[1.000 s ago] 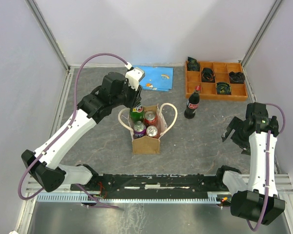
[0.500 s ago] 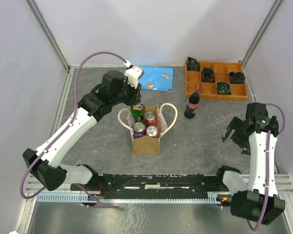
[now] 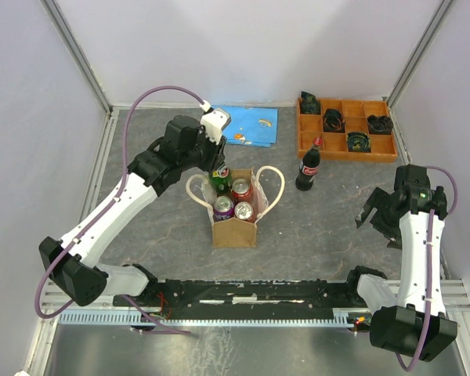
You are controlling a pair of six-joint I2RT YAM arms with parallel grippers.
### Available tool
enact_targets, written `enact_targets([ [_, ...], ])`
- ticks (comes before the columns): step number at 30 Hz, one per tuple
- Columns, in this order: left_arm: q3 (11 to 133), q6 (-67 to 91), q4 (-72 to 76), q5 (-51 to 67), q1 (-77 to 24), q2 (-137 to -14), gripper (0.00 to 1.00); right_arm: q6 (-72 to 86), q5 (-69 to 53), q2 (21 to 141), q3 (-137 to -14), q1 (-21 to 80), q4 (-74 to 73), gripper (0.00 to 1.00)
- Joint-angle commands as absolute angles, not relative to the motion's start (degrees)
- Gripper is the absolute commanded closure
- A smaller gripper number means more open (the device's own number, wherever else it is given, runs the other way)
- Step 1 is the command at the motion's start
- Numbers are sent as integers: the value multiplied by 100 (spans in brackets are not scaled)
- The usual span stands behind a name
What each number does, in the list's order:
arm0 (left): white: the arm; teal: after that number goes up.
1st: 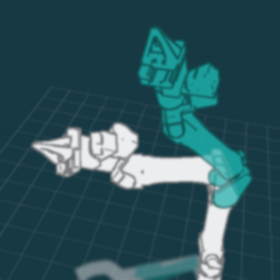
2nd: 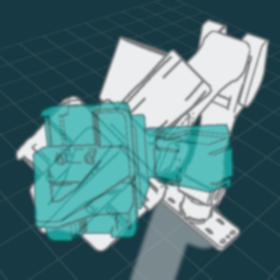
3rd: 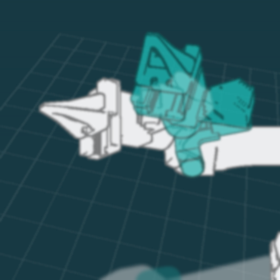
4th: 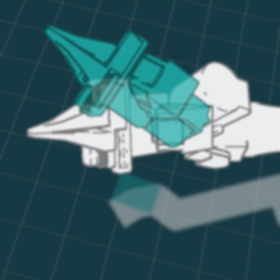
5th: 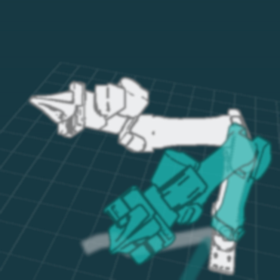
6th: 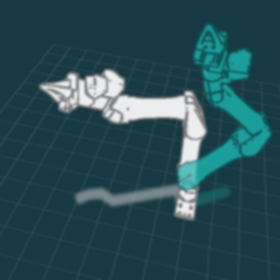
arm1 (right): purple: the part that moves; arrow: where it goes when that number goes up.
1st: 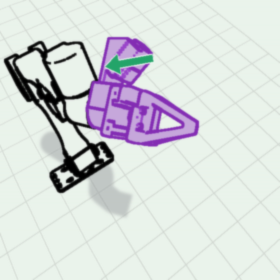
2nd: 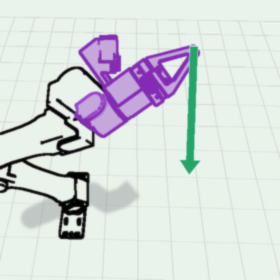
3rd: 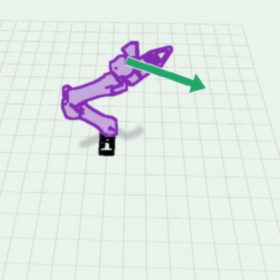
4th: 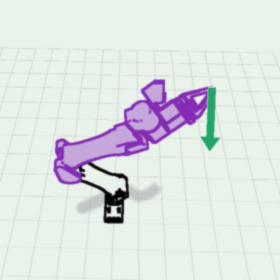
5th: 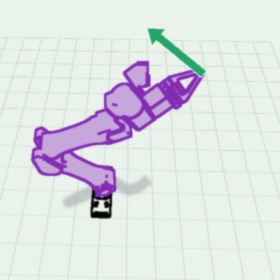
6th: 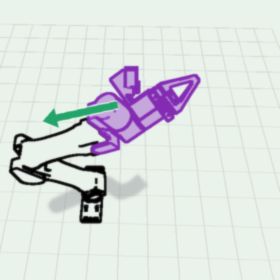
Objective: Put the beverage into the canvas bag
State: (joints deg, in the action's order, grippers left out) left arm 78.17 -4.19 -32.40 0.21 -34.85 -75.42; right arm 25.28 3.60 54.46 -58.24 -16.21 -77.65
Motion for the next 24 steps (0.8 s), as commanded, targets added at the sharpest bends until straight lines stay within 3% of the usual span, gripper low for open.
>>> enact_targets([
  [1,7749,-722,-2487,8,-3429,-7101,97,2555,404,5392,-5871,-1640,-7739,1],
  [24,6754,-445,-1954,303,-3437,-7207,97,2562,422,5325,-5929,-1639,-7829,1],
])
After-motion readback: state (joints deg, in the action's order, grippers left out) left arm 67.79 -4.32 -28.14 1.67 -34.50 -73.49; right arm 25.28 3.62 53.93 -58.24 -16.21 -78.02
